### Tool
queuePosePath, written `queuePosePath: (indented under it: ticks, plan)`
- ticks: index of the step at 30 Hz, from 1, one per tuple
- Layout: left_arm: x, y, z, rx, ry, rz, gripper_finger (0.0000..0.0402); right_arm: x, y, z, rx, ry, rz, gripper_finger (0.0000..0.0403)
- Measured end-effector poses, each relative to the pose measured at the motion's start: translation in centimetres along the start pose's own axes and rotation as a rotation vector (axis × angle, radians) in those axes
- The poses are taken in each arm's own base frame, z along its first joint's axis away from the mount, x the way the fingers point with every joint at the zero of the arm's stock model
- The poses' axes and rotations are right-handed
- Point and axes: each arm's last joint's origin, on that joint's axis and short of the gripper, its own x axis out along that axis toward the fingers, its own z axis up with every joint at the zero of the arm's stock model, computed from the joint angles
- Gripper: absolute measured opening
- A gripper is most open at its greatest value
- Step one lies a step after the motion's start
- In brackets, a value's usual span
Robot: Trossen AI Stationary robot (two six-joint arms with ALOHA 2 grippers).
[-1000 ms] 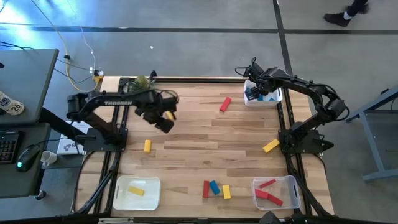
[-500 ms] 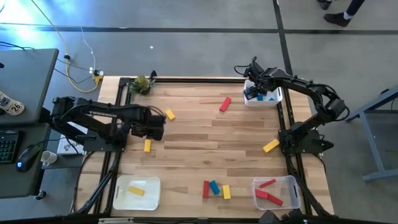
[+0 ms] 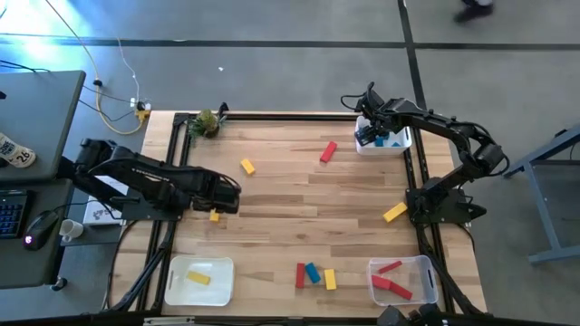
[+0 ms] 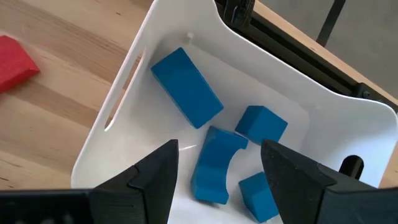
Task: Sort & place blocks by color
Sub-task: Put the yellow block into the bottom white bin
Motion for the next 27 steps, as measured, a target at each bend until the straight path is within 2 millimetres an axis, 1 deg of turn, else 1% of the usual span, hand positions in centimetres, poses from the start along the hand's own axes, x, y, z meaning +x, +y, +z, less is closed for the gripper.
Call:
queuePosePath:
  ticks: [6, 15, 22, 27]
  plan:
    - [0.8, -0.3, -0.3, -0.005, -0.008, 0.046, 0.0133, 0.0, 0.0, 0.0, 0.000, -0.001, 0.000, 0.0216]
    - [2.8, -1.6, -0.3, 0.011, -0.018, 0.107, 0.0133, 0.0, 0.0, 0.0, -0.044, -0.001, 0.000, 0.0216]
    - [4.3, -2.1, -0.4, 0.013, -0.009, 0.184, 0.0134, 0.0, 0.0, 0.0, -0.049, 0.000, 0.000, 0.0216]
    - [4.6, -2.3, -0.4, 0.048, -0.003, 0.195, 0.0129, 0.0, 0.0, 0.0, -0.049, -0.001, -0.001, 0.0216]
